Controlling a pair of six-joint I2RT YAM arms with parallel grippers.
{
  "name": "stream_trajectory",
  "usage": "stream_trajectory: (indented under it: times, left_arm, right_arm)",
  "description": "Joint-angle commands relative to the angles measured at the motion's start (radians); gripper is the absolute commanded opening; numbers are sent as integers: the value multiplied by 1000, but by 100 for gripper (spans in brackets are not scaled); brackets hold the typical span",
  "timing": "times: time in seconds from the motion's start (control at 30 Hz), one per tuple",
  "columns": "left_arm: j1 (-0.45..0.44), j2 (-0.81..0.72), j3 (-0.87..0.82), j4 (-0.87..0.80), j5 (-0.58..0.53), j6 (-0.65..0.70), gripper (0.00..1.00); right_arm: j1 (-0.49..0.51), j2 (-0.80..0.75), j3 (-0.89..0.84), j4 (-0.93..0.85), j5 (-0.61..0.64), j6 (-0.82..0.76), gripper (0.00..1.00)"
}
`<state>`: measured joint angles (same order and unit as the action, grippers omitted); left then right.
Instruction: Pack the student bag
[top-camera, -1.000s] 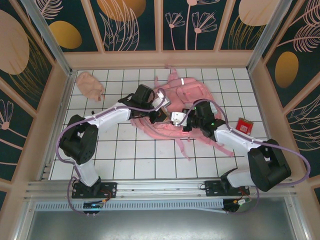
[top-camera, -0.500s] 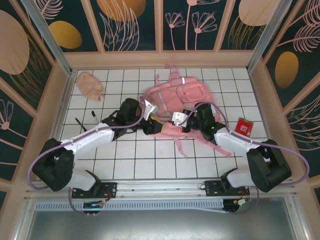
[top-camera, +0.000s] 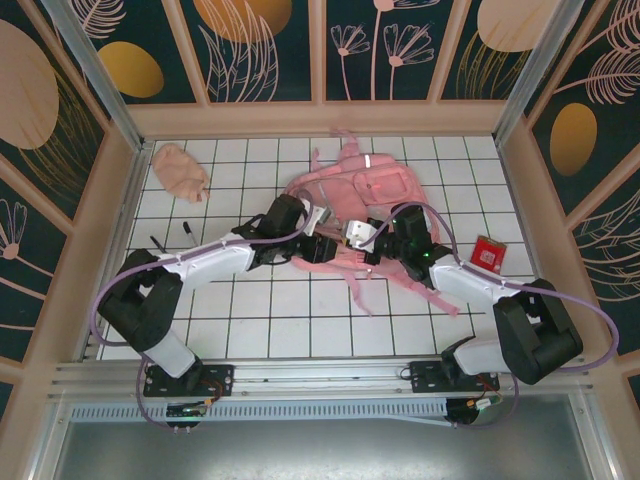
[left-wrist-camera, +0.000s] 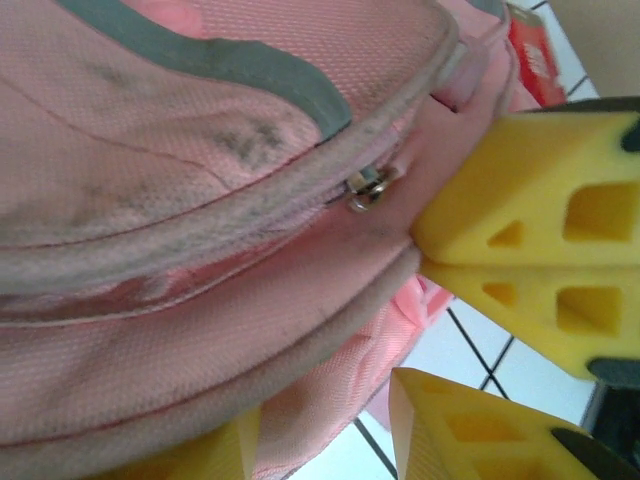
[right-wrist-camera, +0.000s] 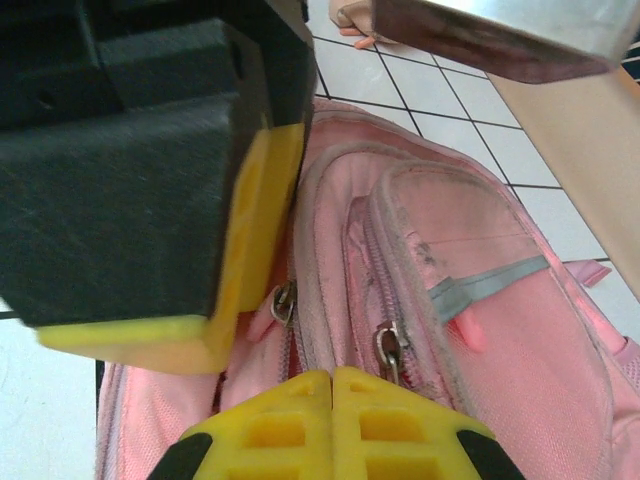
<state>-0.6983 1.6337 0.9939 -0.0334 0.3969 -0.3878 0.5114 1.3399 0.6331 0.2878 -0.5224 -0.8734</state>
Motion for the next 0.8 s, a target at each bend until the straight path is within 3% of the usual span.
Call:
stream_trajectory:
  times: [0.0,0.27,0.43,0.53,0.63,0.67,0.77]
  left_arm:
    - [3,9,50,-14,-127,50,39]
    - [2,-42,19,-21,-217,56,44]
    - [-1,0,15,32,-104,85,41]
    - [-2,47,14,64,-87,110,34]
    - [-2,101,31,69,-80,138,23]
    - [-3,112,35,73,-79,146,20]
    - [-2,111,30,101,-66,176,11]
  right_arm:
    - [5,-24,37,33,-77,20,0]
    - [5,-35,42,10,-82,7,0]
    - [4,-30,46,10,-88,11,0]
    - [4,-30,41,23,-69,25,1]
    - [-19,-49,32,15,-51,21,51]
    - [-39,-52,47,-31,-55,-3,61]
    - [-83,7,154,-280,-48,-118,77]
